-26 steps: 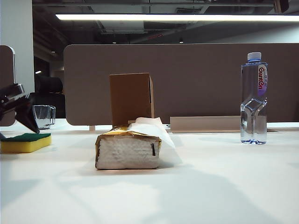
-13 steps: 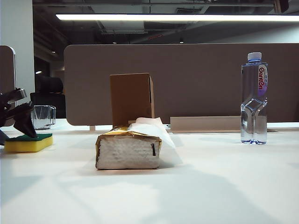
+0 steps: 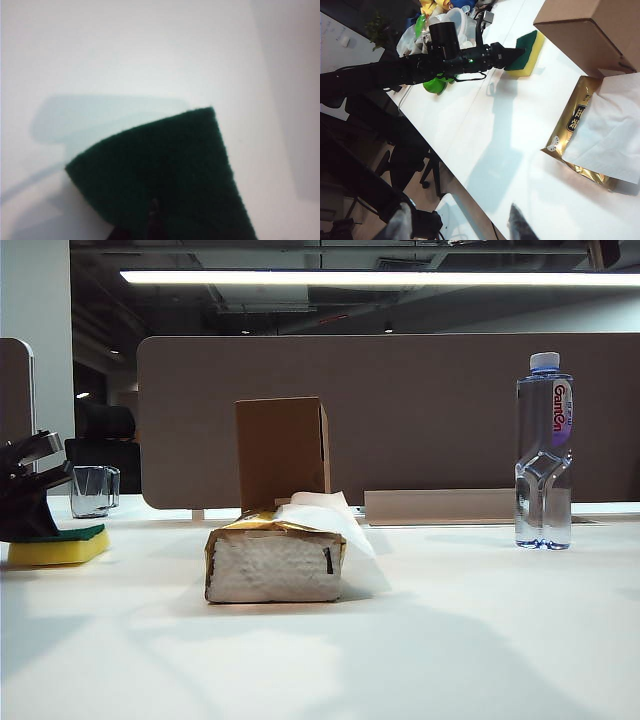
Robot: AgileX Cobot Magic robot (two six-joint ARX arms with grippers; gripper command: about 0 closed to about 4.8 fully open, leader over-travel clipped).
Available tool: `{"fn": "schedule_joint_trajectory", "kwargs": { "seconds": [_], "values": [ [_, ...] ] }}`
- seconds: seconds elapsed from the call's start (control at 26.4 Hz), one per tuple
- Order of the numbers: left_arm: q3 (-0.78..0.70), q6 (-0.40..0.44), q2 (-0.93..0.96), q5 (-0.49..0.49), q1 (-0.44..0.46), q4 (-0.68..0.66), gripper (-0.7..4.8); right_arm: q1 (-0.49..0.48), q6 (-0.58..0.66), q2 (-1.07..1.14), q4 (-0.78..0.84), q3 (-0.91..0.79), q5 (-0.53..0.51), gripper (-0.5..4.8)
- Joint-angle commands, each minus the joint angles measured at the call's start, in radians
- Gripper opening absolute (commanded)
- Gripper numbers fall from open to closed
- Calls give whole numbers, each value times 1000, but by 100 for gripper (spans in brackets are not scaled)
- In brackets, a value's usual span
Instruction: Move the sponge from left to right to wipe the table, avoiding obstacles on the table, and finally reaching the bottle of mineral water.
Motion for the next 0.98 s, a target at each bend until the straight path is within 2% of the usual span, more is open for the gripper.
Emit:
{"fn": "schedule_joint_trajectory", "kwargs": {
  "seconds": [0.04, 0.19, 0.3, 0.38, 0.76, 0.98],
  "values": [
    [-4, 53, 10, -26, 3, -98, -6, 1, -6, -2, 12, 5, -3, 252],
    [-5, 111, 10, -18, 4, -199, -6, 1, -6, -2, 12, 5, -2, 252],
    [-6, 117, 7, -6, 4, -239, -6, 1, -6, -2, 12, 5, -3, 252],
    [-6, 117, 2, 19, 4, -245, -6, 1, -6, -2, 12, 5, -3, 252],
    [-47, 117, -64, 19, 5, -253, -6, 1, -6, -2, 12, 5, -7, 252],
    [-188, 94, -142, 19, 5, -198, -6, 1, -16, -2, -6, 5, -30, 252]
  ]
}}
